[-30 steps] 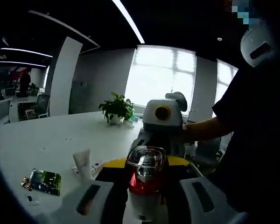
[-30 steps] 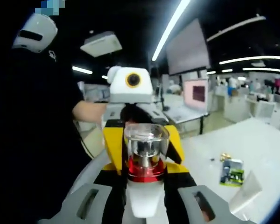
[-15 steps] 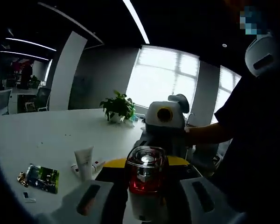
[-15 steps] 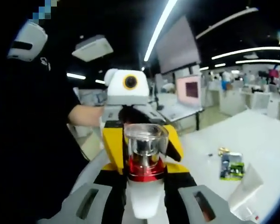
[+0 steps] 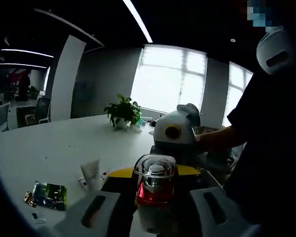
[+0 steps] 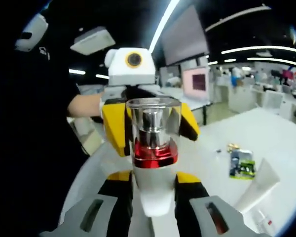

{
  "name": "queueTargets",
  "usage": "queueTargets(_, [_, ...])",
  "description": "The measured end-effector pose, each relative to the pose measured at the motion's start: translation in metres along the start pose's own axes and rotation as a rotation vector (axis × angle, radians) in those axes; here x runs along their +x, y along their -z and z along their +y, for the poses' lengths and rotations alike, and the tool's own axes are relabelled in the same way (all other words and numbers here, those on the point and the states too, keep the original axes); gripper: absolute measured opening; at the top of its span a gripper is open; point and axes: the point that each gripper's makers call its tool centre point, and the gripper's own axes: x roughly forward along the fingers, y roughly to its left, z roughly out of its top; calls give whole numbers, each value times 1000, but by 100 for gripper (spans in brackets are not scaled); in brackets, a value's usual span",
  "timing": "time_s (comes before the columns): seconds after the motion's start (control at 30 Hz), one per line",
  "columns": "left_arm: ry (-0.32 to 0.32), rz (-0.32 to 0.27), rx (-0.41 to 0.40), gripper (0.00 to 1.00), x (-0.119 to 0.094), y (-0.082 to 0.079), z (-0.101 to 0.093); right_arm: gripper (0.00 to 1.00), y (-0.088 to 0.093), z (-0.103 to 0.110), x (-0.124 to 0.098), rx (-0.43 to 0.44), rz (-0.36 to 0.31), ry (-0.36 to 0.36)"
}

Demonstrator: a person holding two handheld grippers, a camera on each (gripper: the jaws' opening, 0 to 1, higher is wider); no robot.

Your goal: Arrange the skincare products in the storage area until every visible bottle or jar stands upright without overlapping.

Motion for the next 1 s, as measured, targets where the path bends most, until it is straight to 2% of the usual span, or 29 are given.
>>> queueTargets(0.13, [-3,17,25,34,1,1,1,22,0,-3,0,-15,-5,13])
queueTargets(0.3, [12,65,82,35,3,5,-4,21,2,-5,-1,-128,-33,49])
queueTargets(0.47, [13,80,89,35,8,9,-6,20,5,-8,-4,-139,-59,90])
queueTargets(0.63, [19,50,66,34,12,4,-6,20,2,-11,-12,-127,-95,107])
queueTargets(1.0, [25,46,119,35,17,0,-10,19,1,-9,-16,-114,-113,122])
